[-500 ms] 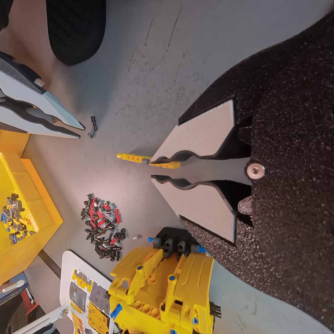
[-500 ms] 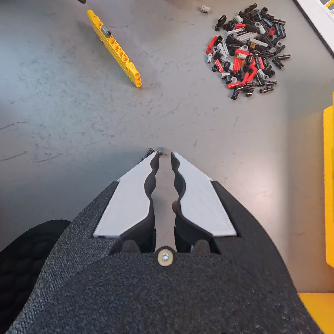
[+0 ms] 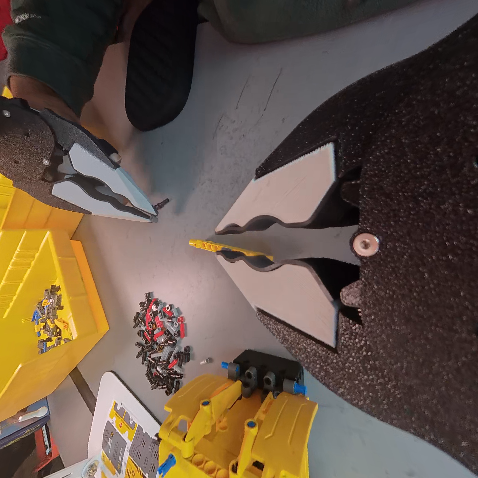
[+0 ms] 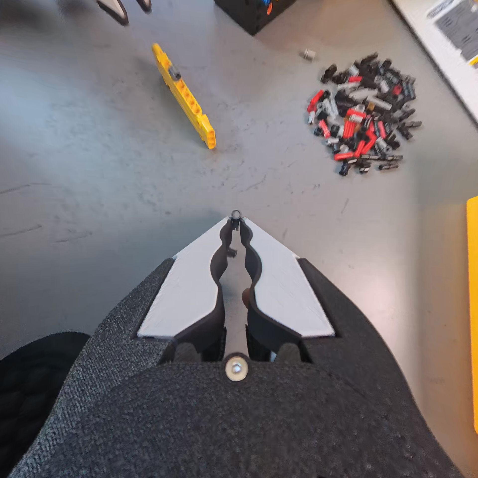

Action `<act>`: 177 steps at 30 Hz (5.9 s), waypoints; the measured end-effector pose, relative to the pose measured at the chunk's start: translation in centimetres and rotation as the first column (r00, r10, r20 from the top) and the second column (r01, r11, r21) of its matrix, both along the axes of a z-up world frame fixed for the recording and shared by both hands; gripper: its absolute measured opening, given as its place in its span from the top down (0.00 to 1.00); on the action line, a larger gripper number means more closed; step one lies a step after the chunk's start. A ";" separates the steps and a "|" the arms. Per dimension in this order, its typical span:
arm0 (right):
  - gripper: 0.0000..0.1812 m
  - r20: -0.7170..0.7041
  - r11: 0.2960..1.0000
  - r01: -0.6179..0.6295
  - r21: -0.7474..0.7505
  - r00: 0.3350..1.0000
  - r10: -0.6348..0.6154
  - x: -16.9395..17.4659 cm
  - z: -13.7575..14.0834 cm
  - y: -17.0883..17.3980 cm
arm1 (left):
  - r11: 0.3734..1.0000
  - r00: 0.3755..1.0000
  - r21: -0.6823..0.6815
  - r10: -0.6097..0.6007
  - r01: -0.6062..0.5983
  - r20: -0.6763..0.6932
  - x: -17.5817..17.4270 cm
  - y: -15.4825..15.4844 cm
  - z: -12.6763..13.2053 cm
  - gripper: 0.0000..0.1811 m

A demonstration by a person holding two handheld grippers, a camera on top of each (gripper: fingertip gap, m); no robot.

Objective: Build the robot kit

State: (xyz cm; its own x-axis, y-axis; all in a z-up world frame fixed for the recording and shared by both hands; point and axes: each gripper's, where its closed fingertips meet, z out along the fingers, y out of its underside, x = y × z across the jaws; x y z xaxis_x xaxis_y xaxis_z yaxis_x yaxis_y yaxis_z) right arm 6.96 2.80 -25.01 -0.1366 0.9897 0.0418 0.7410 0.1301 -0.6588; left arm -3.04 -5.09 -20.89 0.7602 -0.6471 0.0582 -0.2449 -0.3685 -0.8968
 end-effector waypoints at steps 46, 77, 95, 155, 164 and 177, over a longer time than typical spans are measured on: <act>0.94 -0.407 0.887 -0.434 -0.160 0.847 0.341 -5.6 7.8 -10.5 | 0.974 0.979 0.099 -0.200 0.204 -0.045 5.2 -2.6 1.9 0.98; 0.96 -0.267 0.871 -0.485 -0.080 0.852 0.450 -5.9 6.3 -10.7 | 0.978 0.978 0.064 -0.194 0.199 -0.073 4.9 -2.5 0.8 0.98; 0.96 0.032 0.887 -0.458 -0.052 0.887 0.460 -8.9 1.8 -5.5 | 0.994 0.963 -0.107 -0.041 0.013 -0.265 -0.3 1.1 -4.5 0.90; 0.97 0.470 0.834 -0.545 -0.092 0.714 0.519 -8.7 1.0 -6.2 | 0.982 0.980 -0.174 -0.100 0.070 -0.171 0.6 0.6 -4.8 0.96; 0.97 0.529 0.818 -0.538 -0.203 0.643 0.554 -8.6 0.9 -6.4 | 0.983 0.979 -0.164 -0.110 0.081 -0.172 0.6 0.6 -4.8 0.96; 0.97 0.573 0.797 -0.529 -0.292 0.570 0.589 -8.2 0.6 -7.0 | 0.982 0.976 -0.160 -0.126 0.097 -0.180 1.2 0.4 -4.8 0.96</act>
